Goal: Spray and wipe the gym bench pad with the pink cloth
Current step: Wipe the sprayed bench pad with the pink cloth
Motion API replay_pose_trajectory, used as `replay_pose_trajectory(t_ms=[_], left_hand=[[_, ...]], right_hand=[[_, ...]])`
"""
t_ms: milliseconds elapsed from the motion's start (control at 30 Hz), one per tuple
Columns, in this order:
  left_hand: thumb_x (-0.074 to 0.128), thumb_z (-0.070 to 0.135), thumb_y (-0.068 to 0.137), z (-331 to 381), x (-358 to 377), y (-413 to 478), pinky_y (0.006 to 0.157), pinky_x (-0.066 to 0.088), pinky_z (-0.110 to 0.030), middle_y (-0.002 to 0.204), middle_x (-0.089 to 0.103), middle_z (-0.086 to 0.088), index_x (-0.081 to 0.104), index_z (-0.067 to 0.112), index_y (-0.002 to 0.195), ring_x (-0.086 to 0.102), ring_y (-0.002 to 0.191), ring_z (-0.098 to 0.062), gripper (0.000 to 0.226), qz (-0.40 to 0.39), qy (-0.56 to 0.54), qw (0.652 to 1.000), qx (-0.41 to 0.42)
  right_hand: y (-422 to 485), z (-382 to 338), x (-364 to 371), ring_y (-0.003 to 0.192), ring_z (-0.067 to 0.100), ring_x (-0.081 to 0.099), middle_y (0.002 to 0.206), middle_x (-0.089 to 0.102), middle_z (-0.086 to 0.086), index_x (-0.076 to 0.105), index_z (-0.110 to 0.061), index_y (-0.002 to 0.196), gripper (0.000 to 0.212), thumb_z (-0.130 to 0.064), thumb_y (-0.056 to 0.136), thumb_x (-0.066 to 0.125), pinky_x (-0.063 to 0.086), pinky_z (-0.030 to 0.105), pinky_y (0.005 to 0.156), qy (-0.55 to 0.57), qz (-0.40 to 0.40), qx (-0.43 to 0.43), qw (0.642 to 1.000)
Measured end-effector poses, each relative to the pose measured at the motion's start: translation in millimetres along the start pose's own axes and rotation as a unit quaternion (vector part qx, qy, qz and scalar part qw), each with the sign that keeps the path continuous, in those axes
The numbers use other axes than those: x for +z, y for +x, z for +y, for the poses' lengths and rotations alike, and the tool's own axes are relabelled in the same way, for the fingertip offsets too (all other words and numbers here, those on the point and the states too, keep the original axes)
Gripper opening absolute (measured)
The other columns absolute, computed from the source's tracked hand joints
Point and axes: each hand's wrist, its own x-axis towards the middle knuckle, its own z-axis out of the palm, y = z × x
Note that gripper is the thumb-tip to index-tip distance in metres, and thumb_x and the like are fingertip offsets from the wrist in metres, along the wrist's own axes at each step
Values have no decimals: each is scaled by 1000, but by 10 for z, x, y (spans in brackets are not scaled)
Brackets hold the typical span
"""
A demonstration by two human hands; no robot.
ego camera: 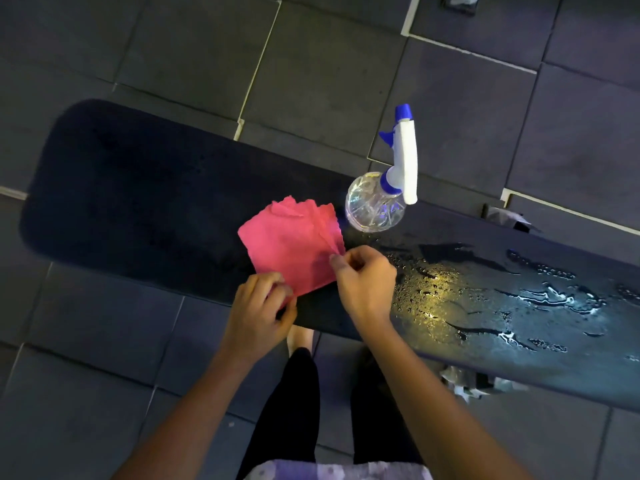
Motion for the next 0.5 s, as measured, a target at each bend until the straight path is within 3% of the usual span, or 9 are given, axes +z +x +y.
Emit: replay_pose_trajectory(t_ms=[133, 200, 300, 333, 433, 500], left_hand=[[62, -5, 72, -32, -40, -96, 77, 51, -37, 103, 54, -7, 64, 2, 84, 53, 92, -26, 14, -18, -26, 999, -1], [60, -4, 72, -26, -21, -127, 80, 52, -38, 107, 57, -12, 66, 0, 90, 52, 97, -27, 20, -28, -21, 999, -42], [56, -5, 74, 17, -4, -106, 81, 53, -40, 109, 60, -16, 67, -2, 94, 52, 100, -29, 23, -43, -19, 998, -51], [53, -4, 76, 32, -8, -101, 81, 53, -42, 112, 60, -17, 67, -2, 94, 51, 102, -30, 24, -54, -12, 998, -38], [46, 3, 75, 89, -81, -67, 73, 55, -45, 122, 62, -14, 66, 1, 90, 51, 107, -29, 26, -94, 11, 995, -15], [45, 2, 74, 163, -167, -25, 72, 55, -42, 125, 63, -11, 66, 4, 83, 53, 110, -28, 22, -100, 5, 995, -5]], right_hand=[[-107, 158, 0, 98, 24, 55, 94, 51, 1, 57, -21, 69, 20, -21, 79, 74, 30, 19, 78, -39, 2, 10, 999], [-107, 168, 52, 101, 27, 55, 97, 50, 2, 59, -15, 88, 23, -25, 78, 78, 35, 23, 83, -37, 0, -3, 999], [-43, 73, 126, 98, 26, 60, 103, 63, 10, 51, -10, 119, 56, -32, 77, 81, 41, 30, 81, -35, -25, 16, 999], [-23, 38, 139, 95, 28, 62, 100, 66, 11, 53, -10, 116, 51, -31, 78, 80, 42, 30, 79, -42, -43, 27, 998], [-14, -45, 68, 79, 27, 63, 77, 65, 4, 65, -14, 84, 17, -27, 80, 75, 40, 28, 61, -37, -96, 59, 993], [-44, -10, -54, 65, 20, 56, 65, 60, -1, 67, -13, 71, 17, -28, 74, 76, 36, 29, 52, 6, -113, 112, 987]])
